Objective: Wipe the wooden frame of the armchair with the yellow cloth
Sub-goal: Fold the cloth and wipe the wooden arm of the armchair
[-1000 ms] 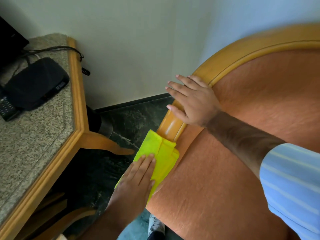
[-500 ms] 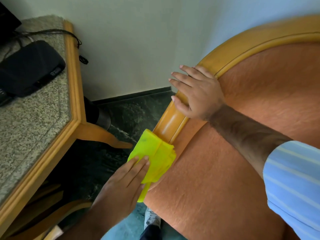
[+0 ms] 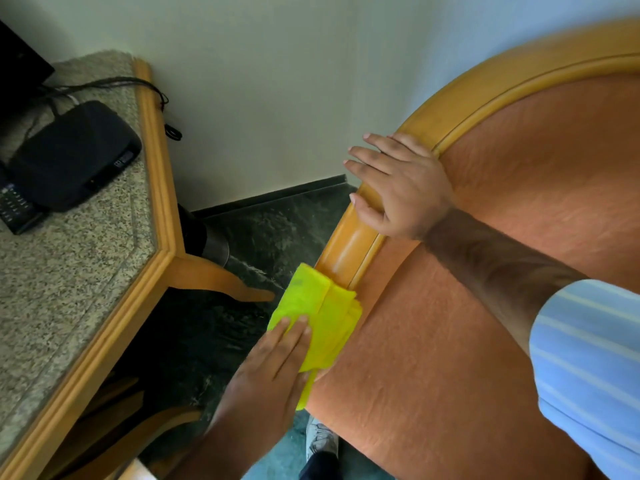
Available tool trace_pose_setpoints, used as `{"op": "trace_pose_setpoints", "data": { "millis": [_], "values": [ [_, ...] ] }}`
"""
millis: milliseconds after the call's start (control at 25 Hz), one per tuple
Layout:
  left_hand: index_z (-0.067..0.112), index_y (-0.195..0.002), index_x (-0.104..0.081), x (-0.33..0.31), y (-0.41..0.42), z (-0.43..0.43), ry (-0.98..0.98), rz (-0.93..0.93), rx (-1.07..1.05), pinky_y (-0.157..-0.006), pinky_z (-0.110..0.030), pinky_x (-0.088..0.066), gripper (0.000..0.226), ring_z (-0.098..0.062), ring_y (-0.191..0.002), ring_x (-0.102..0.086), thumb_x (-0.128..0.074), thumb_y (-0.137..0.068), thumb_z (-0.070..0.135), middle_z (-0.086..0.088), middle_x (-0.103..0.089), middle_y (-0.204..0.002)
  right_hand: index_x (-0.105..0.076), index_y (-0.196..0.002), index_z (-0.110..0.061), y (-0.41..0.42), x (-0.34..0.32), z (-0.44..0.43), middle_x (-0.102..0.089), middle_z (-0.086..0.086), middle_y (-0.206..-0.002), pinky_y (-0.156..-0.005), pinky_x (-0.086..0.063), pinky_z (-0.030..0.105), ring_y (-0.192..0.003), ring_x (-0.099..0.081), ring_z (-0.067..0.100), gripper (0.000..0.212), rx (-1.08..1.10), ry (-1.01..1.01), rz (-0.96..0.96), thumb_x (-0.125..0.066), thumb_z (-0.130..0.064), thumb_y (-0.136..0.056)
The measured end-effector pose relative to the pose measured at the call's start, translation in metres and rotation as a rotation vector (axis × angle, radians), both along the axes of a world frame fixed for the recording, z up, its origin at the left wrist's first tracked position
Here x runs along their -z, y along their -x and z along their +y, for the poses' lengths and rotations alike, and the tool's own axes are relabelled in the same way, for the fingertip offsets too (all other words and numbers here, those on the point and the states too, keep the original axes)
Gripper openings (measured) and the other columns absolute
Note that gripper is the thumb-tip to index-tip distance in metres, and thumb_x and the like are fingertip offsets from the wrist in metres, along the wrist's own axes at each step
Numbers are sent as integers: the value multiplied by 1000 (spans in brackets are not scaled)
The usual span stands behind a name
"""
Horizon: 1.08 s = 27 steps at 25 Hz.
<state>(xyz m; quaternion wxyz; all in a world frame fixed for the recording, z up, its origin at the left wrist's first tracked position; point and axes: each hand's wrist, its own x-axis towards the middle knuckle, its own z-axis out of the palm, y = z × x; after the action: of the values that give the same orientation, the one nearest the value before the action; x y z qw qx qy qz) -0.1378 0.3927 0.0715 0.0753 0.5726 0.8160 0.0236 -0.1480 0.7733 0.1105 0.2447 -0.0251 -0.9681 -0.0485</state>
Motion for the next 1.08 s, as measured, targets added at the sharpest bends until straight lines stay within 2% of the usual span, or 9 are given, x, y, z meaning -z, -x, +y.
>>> {"op": "trace_pose_setpoints", "data": {
  "millis": [80,200,360,480,600,760,880,1000,1080],
  "values": [
    [7,-161,-27,-5,4,56,-12,29,-18,-123,-48,-38,61,-31,-158,-24,-34,-111,41,-9,-21,-171,-67,-131,-15,-1,0,2,-68,3,-141,-116,-42,47,-139,-57,28,49,4,1,6,-47,-46,-100],
    [9,-161,-28,-8,10,124,-106,59,-77,-129,-47,-26,60,-30,-159,-21,-40,-110,38,-7,-21,-172,-64,-135,-17,0,1,5,-66,3,-144,-117,-39,46,-142,-54,28,50,-15,-8,-29,-46,-51,-102],
    [6,-163,-16,7,1,65,-15,100,-32,-130,-44,-22,61,-28,-160,-13,-32,-112,34,-9,-8,-173,-64,-134,-15,1,0,3,-67,3,-142,-117,-40,46,-142,-54,28,51,-9,-6,-35,-44,-50,-102],
    [5,-162,-21,4,-5,15,21,84,23,-126,-42,-25,61,-29,-158,-25,-33,-109,34,-10,-13,-173,-65,-133,-14,-1,-4,0,-68,4,-141,-117,-41,47,-141,-55,28,51,-3,6,-28,-44,-48,-101],
    [6,-160,-30,-1,0,49,-23,43,-82,-124,-45,-38,61,-28,-157,-27,-39,-108,35,-10,-23,-171,-66,-132,-14,-2,-6,-1,-68,4,-140,-117,-42,47,-140,-56,28,50,-8,17,-38,-45,-47,-100],
    [8,-162,-24,-1,1,108,-171,-87,-278,-128,-44,-28,63,-25,-160,-19,-45,-108,33,-5,-15,-172,-64,-133,-16,0,-3,2,-67,3,-142,-116,-41,48,-140,-55,29,50,-16,4,-47,-44,-48,-100],
    [12,-164,-18,-3,0,107,-141,-110,-306,-129,-46,-26,64,-23,-161,-14,-40,-110,37,-1,-7,-172,-64,-133,-17,-1,-7,0,-66,4,-143,-116,-41,49,-141,-54,30,49,-20,-17,-81,-42,-47,-101],
    [21,-165,-17,-16,10,98,-213,-363,-251,-133,-38,-14,62,-13,-162,-2,-33,-109,45,9,-1,-174,-67,-132,-14,-3,-17,-8,-64,7,-146,-120,-38,48,-145,-50,29,46,6,71,-148,-46,-42,-102],
    [30,-163,-24,-25,19,91,-389,-607,-417,-131,-25,-11,58,-3,-160,-4,-35,-109,47,14,-9,-175,-68,-129,-9,-9,-25,-23,-62,14,-145,-119,-40,48,-145,-50,32,41,42,295,-101,-54,-37,-102]
  ]
}}
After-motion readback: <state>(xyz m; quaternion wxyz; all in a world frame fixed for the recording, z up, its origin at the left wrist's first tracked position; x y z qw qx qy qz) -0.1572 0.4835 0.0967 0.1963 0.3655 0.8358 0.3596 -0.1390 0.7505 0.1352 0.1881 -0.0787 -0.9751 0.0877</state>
